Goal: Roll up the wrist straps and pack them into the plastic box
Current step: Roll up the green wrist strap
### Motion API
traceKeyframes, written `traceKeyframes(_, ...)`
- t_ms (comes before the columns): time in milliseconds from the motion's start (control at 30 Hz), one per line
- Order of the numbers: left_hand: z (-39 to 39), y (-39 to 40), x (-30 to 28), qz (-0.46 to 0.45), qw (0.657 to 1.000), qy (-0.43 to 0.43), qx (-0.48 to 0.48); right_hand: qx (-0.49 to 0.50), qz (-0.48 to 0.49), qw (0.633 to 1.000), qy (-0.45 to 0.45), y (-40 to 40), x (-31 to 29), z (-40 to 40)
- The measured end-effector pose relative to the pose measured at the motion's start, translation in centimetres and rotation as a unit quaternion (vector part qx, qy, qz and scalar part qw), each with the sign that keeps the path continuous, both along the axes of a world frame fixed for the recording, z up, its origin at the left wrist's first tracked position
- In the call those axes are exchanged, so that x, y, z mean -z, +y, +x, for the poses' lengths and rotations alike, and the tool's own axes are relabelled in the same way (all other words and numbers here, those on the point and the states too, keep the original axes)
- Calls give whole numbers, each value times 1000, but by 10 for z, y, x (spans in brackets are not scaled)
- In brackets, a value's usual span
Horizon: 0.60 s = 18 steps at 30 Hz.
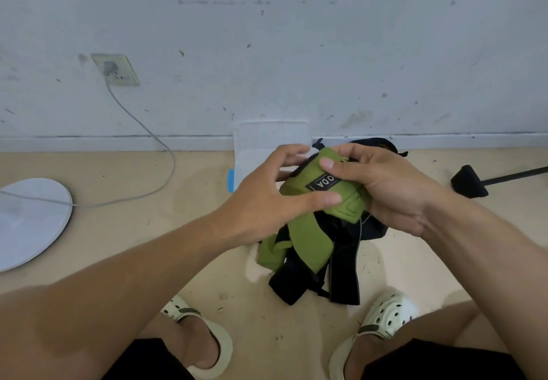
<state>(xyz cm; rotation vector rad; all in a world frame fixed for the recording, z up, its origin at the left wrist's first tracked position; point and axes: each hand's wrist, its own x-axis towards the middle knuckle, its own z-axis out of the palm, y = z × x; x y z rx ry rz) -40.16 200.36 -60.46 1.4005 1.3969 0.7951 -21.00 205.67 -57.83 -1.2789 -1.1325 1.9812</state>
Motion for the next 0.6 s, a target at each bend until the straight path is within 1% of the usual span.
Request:
traceKeyframes(67,-1,-3,0,60,997,37,13,24,-13,999,37,-1,1,-1)
traceKeyframes(133,-1,-4,0,166,981,101,25,45,-24,996,78,-3,3,-3)
traceKeyframes(167,-2,-4,1,209,971,117,24,52,-27,994,94,-4,3,-3)
traceKeyframes(233,-3,-1,7,241,964,112,9,58,-28,993,103,-5,3,-4)
traceKeyframes(367,-6,2,13,253,962,107,-7,101,-39,990,93,-5,2,-5)
traceKeyframes(433,-8,3,10,253,962,99,-16,82,-25,994,65,-5,2,-5)
traceKeyframes(500,-11,5,9,230,969,81,-40,38,18,999,12,-6,0,-4)
traceKeyframes(533,-12,7,9,206,975,64,-54,26,53,998,-31,-6,0,-4)
traceKeyframes(600,-12,8,7,156,985,22,-71,16,139,982,-127,-5,-4,-2)
